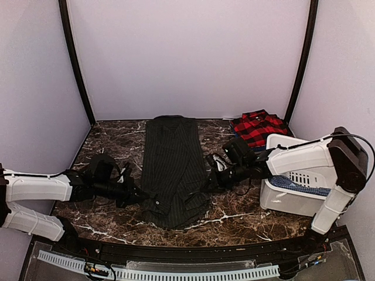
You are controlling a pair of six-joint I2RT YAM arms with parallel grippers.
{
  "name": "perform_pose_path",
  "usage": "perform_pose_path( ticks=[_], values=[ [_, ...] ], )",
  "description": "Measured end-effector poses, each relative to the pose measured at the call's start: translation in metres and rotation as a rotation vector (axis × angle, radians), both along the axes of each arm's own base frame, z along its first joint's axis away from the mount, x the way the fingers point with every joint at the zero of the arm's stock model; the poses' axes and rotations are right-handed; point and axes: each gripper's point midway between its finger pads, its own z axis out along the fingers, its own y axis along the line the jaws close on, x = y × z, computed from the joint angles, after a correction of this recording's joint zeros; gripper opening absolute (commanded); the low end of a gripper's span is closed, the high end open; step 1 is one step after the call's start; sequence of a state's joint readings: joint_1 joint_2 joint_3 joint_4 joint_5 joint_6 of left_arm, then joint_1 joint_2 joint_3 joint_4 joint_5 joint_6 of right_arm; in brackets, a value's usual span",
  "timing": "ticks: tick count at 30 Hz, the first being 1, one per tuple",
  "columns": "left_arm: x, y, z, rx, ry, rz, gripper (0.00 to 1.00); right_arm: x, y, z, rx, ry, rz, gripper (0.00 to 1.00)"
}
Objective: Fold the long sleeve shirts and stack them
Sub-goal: Pick up the rectangle-folded shirt from the center of the board, then fold the rectangle-folded shirt at the center of the board.
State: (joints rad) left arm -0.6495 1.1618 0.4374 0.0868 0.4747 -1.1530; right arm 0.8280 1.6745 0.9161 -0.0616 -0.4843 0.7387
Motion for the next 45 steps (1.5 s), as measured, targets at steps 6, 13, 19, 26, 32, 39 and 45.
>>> perform_pose_path(
  ticks=[6,13,19,26,32,39,45],
  values=[
    [0.043,0.013,0.024,-0.087,-0.036,0.136,0.00,0.054,0.007,0.033,0.127,-0.022,-0.099,0.00],
    [0.111,0.017,0.035,-0.132,-0.067,0.212,0.00,0.130,0.023,0.033,0.197,-0.029,-0.166,0.00],
    [0.169,0.017,0.013,-0.126,-0.068,0.251,0.00,0.189,0.027,0.016,0.196,-0.041,-0.224,0.00],
    [0.197,0.020,-0.025,-0.094,-0.036,0.291,0.00,0.222,0.018,-0.013,0.153,-0.028,-0.278,0.00],
    [0.201,0.022,-0.032,-0.080,-0.039,0.312,0.00,0.227,0.010,-0.023,0.120,-0.024,-0.292,0.00],
    [0.204,0.025,-0.025,-0.071,-0.064,0.327,0.00,0.230,0.007,-0.025,0.107,-0.036,-0.302,0.00],
    [0.207,0.027,-0.019,-0.068,-0.082,0.341,0.00,0.232,0.004,-0.025,0.099,-0.047,-0.316,0.00]
  ],
)
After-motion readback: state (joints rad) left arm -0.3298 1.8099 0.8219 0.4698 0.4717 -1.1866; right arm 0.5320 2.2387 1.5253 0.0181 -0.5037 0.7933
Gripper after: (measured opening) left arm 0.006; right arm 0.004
